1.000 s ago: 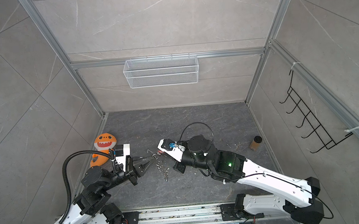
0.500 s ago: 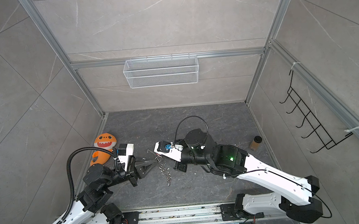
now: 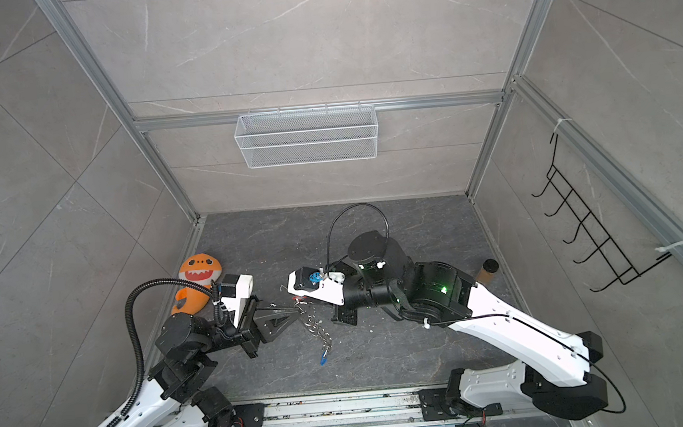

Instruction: Remove the keys from the keyring

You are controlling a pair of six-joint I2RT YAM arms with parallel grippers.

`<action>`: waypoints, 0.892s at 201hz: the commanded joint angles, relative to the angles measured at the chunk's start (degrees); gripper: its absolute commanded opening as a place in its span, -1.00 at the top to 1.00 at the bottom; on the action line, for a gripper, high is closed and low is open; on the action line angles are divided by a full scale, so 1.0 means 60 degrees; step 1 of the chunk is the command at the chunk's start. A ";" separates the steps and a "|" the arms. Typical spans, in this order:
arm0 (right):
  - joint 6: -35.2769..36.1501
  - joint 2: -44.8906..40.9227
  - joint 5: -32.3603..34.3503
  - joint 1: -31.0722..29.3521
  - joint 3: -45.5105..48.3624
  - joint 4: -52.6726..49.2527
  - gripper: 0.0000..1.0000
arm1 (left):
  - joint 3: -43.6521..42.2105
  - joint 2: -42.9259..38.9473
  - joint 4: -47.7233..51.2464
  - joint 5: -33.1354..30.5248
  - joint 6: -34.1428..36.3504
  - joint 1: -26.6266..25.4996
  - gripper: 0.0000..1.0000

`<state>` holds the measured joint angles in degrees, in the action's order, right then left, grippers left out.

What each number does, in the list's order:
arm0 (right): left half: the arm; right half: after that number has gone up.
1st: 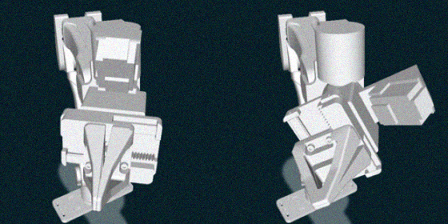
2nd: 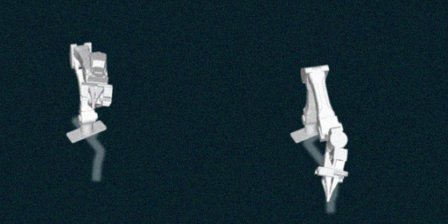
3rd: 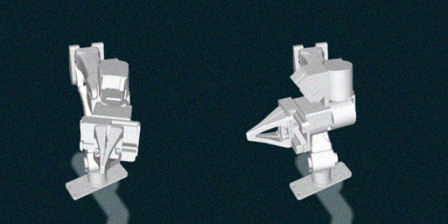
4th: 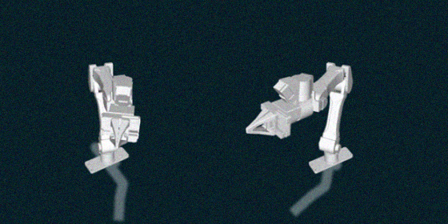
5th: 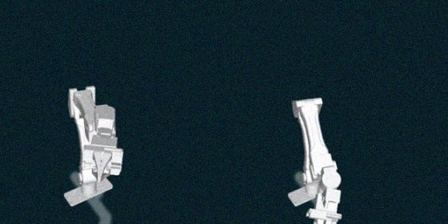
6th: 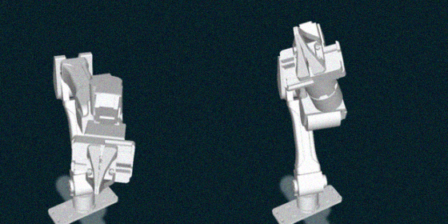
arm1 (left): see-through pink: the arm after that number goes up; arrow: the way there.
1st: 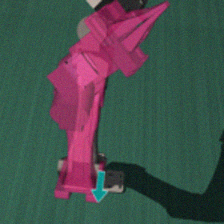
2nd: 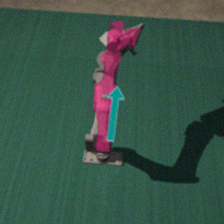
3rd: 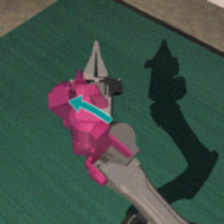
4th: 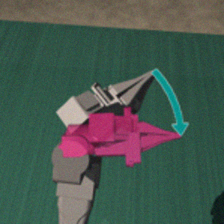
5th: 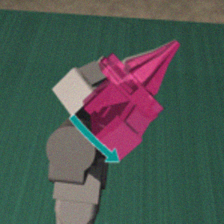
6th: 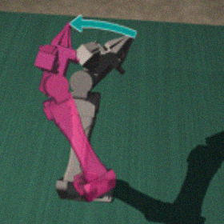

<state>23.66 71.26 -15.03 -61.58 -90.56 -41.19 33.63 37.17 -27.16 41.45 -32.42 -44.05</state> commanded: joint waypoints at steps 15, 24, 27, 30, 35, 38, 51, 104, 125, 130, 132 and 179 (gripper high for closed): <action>0.0044 0.0309 -0.0921 -0.0052 -0.0560 0.0158 0.89 | 0.0065 0.0114 -0.0189 0.0391 -0.0086 -0.0047 1.00; 0.0032 0.0337 -0.0950 -0.0049 -0.0569 0.0156 0.85 | 0.0087 0.0090 -0.0190 0.0384 -0.0089 -0.0049 1.00; 0.0020 0.0346 -0.0952 -0.0062 -0.0575 0.0156 0.82 | 0.0086 0.0093 -0.0190 0.0377 -0.0089 -0.0042 1.00; 0.0011 0.0351 -0.0953 -0.0065 -0.0574 0.0167 0.81 | 0.0089 0.0090 -0.0191 0.0372 -0.0078 -0.0041 1.00; 0.0011 0.0375 -0.0960 -0.0051 -0.0586 0.0156 0.75 | 0.0087 0.0088 -0.0191 0.0372 -0.0088 -0.0038 1.00; -0.0001 0.0391 -0.0963 -0.0062 -0.0606 0.0149 0.71 | 0.0093 0.0086 -0.0191 0.0379 -0.0085 -0.0040 1.00; -0.0048 0.0445 -0.1039 -0.0054 -0.0660 0.0128 0.64 | 0.0092 0.0102 -0.0190 0.0370 -0.0089 -0.0036 1.00; -0.0062 0.0745 -0.1099 -0.0064 -0.1162 -0.0248 0.39 | 0.0059 0.0118 -0.0191 0.0339 -0.0081 -0.0039 1.00; -0.0083 0.0879 -0.1128 -0.0081 -0.1372 -0.0349 0.32 | 0.0068 0.0176 -0.0176 0.0335 -0.0086 -0.0041 1.00; -0.0097 0.0917 -0.1142 -0.0079 -0.1391 -0.0378 0.31 | 0.0073 0.0187 -0.0176 0.0342 -0.0082 -0.0050 1.00; -0.0092 0.0927 -0.1143 -0.0086 -0.1405 -0.0384 0.31 | 0.0070 0.0191 -0.0176 0.0331 -0.0080 -0.0050 1.00; -0.0175 0.1337 -0.0948 -0.0193 -0.1885 -0.0488 0.25 | 0.0078 0.0235 -0.0190 0.0269 -0.0078 -0.0040 1.00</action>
<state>23.81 77.36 -17.98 -61.41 -99.04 -46.15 33.63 37.19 -28.45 44.27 -32.62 -44.16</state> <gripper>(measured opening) 0.369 0.052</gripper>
